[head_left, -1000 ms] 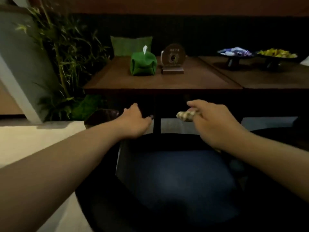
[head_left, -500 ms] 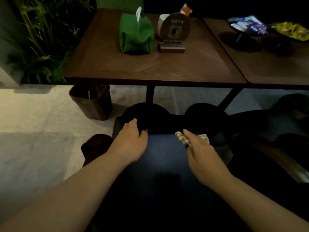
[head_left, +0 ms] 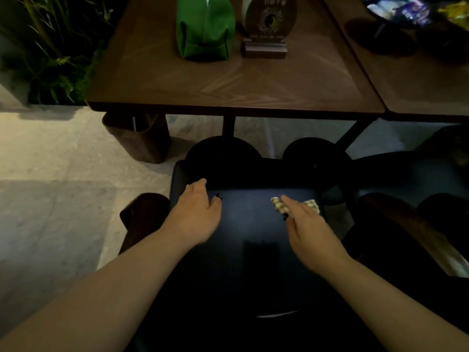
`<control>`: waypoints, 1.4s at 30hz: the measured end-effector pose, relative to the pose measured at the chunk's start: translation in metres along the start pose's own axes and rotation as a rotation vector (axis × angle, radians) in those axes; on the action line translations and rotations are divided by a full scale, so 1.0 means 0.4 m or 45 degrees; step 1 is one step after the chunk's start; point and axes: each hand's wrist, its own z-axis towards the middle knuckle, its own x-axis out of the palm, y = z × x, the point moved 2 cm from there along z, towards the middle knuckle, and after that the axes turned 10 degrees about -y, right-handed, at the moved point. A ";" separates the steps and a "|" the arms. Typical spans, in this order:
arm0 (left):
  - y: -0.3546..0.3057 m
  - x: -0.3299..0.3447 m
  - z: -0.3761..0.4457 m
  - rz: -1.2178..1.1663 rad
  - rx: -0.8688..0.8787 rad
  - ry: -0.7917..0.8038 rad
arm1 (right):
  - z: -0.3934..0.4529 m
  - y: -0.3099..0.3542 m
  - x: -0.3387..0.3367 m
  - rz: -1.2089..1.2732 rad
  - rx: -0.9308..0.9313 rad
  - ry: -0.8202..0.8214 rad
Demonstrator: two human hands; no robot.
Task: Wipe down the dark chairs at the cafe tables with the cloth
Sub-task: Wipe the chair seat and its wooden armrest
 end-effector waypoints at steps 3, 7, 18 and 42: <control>0.010 0.005 0.005 0.001 -0.047 -0.011 | 0.014 -0.010 -0.002 0.034 0.028 -0.013; 0.018 0.004 0.003 -0.040 -0.114 -0.046 | 0.011 0.001 -0.005 0.134 0.014 -0.092; 0.024 -0.025 0.010 -0.247 -0.261 -0.249 | -0.026 -0.012 0.047 0.262 0.138 0.210; 0.575 -0.235 0.222 -0.737 -0.910 -0.216 | 0.419 0.489 0.673 -0.205 -0.509 0.883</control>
